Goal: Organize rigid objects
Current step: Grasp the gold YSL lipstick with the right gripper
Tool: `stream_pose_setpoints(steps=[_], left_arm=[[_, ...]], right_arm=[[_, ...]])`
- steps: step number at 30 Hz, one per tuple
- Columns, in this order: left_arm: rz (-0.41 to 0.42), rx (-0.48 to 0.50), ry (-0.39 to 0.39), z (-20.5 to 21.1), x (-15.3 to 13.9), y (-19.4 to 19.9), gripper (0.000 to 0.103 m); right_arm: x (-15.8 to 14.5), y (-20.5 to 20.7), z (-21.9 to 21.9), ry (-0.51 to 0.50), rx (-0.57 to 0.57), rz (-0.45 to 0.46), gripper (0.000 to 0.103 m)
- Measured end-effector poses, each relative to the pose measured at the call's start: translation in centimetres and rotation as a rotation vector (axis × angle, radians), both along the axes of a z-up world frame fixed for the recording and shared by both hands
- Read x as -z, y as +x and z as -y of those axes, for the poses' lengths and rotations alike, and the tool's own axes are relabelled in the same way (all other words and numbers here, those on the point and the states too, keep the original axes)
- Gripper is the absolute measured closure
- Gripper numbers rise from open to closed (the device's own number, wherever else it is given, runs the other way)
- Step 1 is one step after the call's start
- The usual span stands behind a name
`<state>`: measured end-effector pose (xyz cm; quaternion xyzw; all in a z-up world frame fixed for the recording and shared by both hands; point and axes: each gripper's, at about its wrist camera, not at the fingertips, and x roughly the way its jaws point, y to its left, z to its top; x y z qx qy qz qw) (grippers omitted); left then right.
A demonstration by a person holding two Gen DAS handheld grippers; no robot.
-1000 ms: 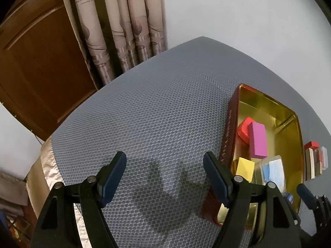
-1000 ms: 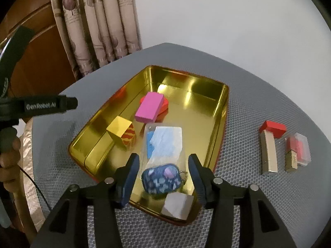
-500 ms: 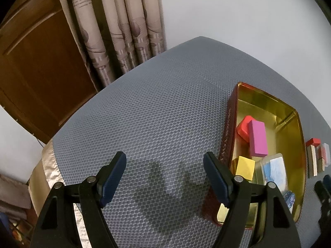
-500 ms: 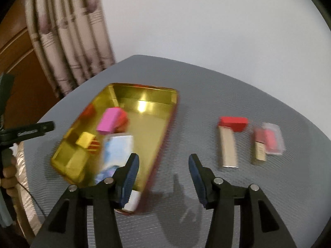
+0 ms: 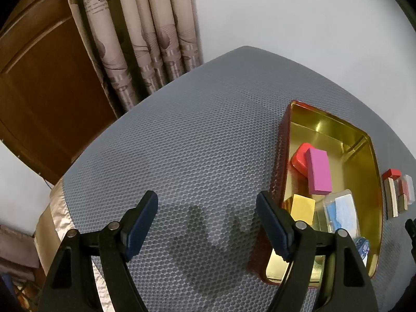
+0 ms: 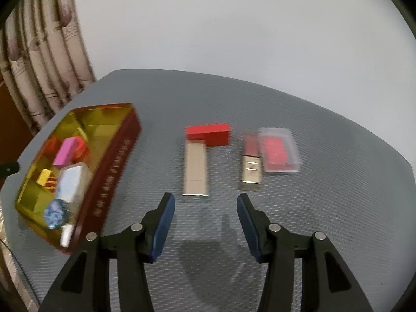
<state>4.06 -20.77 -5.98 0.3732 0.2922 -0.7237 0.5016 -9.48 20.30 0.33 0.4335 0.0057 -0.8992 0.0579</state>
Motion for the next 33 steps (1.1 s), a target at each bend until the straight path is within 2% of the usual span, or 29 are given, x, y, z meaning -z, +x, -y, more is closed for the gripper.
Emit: stream_pose_setpoints(steps=[7, 12, 28, 29, 33], left_arm=[[-0.002, 0.005, 0.004, 0.0, 0.1, -0.3, 0.026], [-0.006, 0.014, 0.0, -0.2, 0.2, -0.5, 0.026], [0.015, 0.067, -0.032, -1.0, 0.5, -2.0, 0.025], [0.016, 0.069, -0.035, -1.1, 0.5, -2.1, 0.025], [0.024, 0.075, -0.055, -1.5, 0.4, -2.4, 0.025]], right_arm=[[1.8, -1.1, -3.1, 0.007, 0.043, 0.019, 0.052], [3.3, -2.0, -3.9, -0.023, 0.049, 0.039, 0.052], [6.2, -7.6, -2.4, -0.042, 0.045, 0.024, 0.052], [6.3, -8.0, -2.3, -0.039, 0.044, 0.021, 0.053], [6.5, -8.9, -2.0, 0.001, 0.039, 0.006, 0.069]])
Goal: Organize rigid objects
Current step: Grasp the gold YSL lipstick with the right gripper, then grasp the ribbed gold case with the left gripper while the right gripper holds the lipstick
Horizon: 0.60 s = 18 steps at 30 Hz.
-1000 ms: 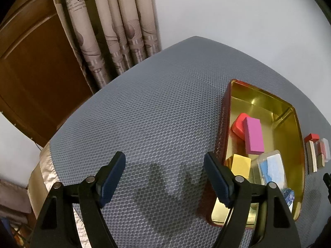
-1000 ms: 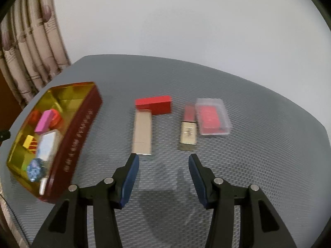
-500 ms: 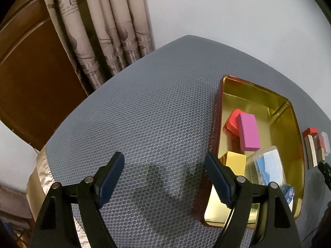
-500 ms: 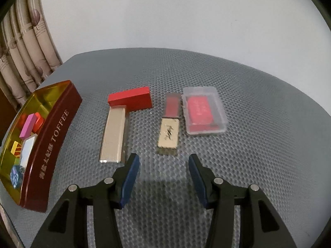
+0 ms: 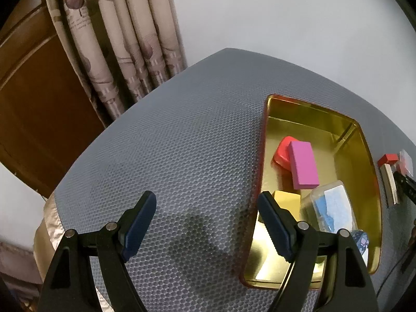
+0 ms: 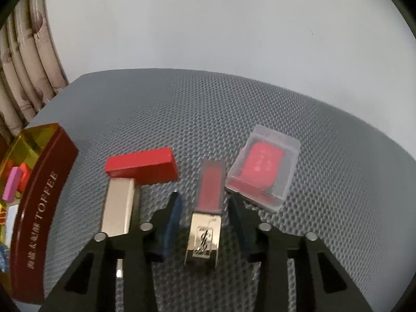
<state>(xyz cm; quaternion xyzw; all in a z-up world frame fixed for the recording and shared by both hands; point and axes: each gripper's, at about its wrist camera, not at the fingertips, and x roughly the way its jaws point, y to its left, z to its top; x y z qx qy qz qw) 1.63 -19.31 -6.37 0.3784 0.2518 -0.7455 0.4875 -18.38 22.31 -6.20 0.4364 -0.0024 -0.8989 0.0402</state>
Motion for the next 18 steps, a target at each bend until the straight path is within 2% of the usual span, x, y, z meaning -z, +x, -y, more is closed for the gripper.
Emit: stream_pose_setpoints(steps=[3, 11, 18], left_arm=[[0.006, 0.012, -0.001, -0.3, 0.0, -0.5, 0.025], [-0.014, 0.071, -0.006, -1.9, -1.8, -2.4, 0.025], [-0.054, 0.21, 0.055, -5.2, -3.4, -7.3, 0.025]], right_arm=[[0.1, 0.1, 0.3, 0.019, -0.003, -0.013, 0.082], [0.2, 2.1, 0.9, 0.043, -0.013, -0.022, 0.083], [0.4, 4.9, 0.4, 0.04, 0.002, -0.022, 0.083]])
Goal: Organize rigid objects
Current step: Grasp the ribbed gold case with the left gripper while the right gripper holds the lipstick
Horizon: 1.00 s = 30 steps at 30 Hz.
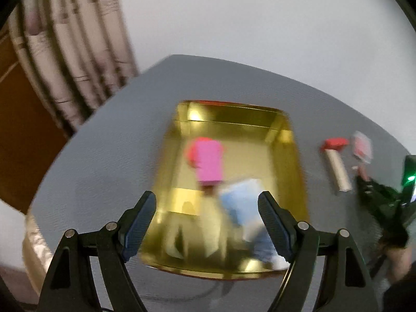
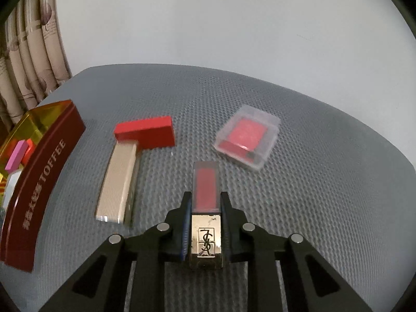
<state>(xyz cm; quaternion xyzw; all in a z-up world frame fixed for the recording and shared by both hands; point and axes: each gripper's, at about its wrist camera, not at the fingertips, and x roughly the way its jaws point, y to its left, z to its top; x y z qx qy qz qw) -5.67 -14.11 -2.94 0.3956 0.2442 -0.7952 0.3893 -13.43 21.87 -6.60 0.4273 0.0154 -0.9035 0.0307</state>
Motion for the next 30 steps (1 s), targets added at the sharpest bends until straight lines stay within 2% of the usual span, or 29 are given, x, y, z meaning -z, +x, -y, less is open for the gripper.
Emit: stream_pose_setpoints(steps=[7, 15, 19, 21, 30], left_arm=[[-0.001, 0.13, 0.078, -3.3, -0.5, -6.3, 0.025], [0.054, 0.2, 0.156, -5.2, 0.1, -13.4, 0.026], [0.089, 0.217, 0.181, -5.4, 1.0, -17.2, 0.026], [0.114, 0.219, 0.183, -5.4, 1.7, -18.6, 0.026], [0.161, 0.177, 0.196, -4.4, 4.4, -21.7, 0.032]], right_arm=[[-0.1, 2.9, -0.4, 0.005, 0.03, -0.003, 0.083], [-0.1, 6.0, -2.5, -0.008, 0.106, -0.004, 0.083], [-0.1, 7.0, -3.9, -0.028, 0.115, -0.005, 0.083], [0.2, 5.6, -4.5, -0.012, 0.113, -0.003, 0.083], [0.6, 5.2, -4.9, -0.026, 0.111, -0.003, 0.082]])
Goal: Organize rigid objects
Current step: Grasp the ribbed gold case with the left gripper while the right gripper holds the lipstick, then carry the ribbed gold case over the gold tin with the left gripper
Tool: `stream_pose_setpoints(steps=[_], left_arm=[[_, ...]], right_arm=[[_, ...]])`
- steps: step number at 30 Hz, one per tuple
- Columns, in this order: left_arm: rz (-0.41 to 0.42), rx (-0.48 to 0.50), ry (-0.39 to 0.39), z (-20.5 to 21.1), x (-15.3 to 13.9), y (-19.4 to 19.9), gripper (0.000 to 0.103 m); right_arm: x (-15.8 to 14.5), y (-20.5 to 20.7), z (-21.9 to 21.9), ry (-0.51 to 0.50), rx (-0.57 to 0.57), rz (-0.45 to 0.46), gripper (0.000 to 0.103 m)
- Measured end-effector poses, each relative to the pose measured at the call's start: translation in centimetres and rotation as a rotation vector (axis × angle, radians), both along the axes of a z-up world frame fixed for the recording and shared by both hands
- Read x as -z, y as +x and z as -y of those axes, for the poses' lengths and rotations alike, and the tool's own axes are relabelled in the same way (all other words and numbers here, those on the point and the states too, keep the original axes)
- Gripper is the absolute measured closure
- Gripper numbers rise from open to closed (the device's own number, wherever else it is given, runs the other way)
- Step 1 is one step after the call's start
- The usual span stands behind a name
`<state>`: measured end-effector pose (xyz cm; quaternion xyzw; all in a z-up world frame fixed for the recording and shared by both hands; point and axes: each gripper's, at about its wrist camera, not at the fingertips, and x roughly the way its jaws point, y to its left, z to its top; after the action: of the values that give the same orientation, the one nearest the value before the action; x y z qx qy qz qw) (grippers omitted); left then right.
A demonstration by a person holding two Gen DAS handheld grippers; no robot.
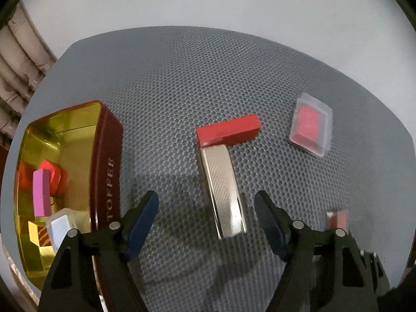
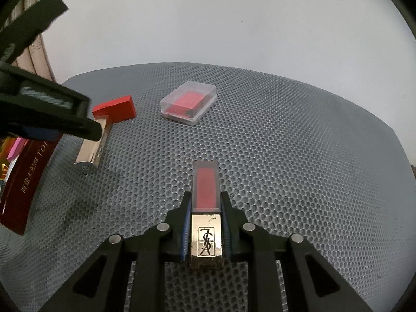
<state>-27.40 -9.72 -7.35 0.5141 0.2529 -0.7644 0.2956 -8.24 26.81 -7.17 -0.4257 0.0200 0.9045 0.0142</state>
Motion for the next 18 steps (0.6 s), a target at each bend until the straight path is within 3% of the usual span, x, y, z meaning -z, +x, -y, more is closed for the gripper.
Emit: stream_pose_setpoints(steps=[6, 12, 18], left_arm=[[0.009, -0.004, 0.003, 0.4, 0.8, -1.0, 0.038], [0.013, -0.005, 0.04, 0.6, 1.8, -1.3, 0.066], [0.003, 0.015, 0.022, 0.0, 2.1, -1.1, 0.076]], right_arm=[[0.1, 0.1, -0.6, -0.013, -0.001, -0.001, 0.082], [-0.2, 0.6, -0.8, -0.017, 0.001, -0.002, 0.082], [-0.1, 0.7, -0.8, -0.017, 0.002, -0.002, 0.082]])
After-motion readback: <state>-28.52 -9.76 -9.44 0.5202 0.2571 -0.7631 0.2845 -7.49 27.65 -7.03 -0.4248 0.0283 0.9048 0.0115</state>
